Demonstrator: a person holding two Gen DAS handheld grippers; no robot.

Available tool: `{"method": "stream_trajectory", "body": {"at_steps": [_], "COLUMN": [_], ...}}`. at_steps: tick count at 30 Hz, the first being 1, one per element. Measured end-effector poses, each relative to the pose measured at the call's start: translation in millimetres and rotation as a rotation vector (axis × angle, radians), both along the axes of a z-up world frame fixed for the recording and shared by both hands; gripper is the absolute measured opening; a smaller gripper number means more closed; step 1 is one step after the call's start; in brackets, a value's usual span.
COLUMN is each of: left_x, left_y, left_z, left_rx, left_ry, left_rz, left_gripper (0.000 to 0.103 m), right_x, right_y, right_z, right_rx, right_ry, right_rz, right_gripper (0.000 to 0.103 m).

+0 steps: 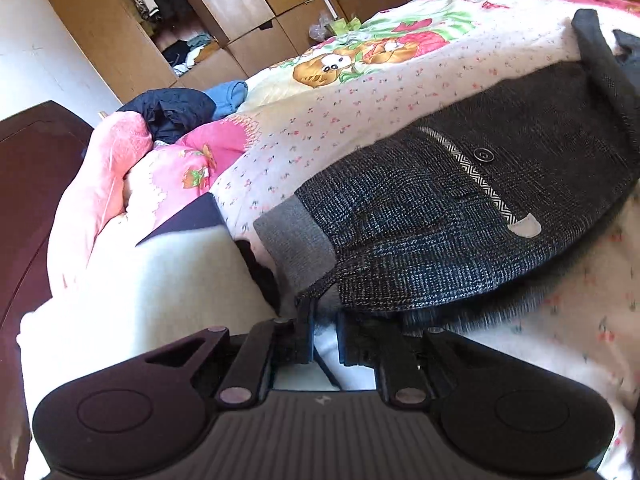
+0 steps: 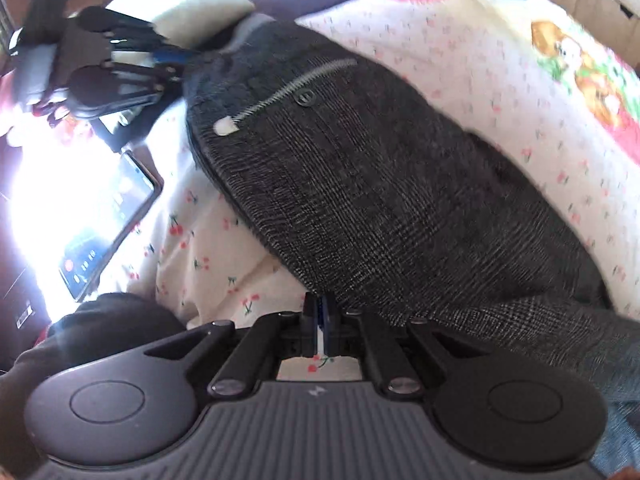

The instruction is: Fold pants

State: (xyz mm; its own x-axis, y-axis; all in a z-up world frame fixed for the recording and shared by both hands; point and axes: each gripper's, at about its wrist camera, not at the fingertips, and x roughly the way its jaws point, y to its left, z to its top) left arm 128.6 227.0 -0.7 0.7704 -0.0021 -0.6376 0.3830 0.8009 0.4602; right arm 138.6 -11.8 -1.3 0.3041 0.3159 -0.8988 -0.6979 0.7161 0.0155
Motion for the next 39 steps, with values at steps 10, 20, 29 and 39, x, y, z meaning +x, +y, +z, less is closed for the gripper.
{"method": "stream_trajectory", "body": {"at_steps": [10,20,29,39], "left_x": [0,3,-28,-36], "left_y": [-16,-18,-15,-76], "left_z": [0,-27,10,37], "left_rx": [0.168,0.329,0.237,-0.067], "left_ry": [-0.174,-0.146,-0.145,-0.055], "left_rz": [-0.029,0.024,0.124,0.043], "left_gripper": [0.032,0.033,0.044,0.044], "right_x": [-12,-15,-36,-18], "right_y": [12,23,1,-128], "right_z": [-6,-19,9,46], "right_rx": [-0.045,-0.058,0.057,0.144], "right_ry": [-0.071,-0.077,-0.12,-0.128], "right_rz": [0.009,-0.009,-0.056,-0.482], "right_gripper": [0.005,0.006,0.017,0.02]}}
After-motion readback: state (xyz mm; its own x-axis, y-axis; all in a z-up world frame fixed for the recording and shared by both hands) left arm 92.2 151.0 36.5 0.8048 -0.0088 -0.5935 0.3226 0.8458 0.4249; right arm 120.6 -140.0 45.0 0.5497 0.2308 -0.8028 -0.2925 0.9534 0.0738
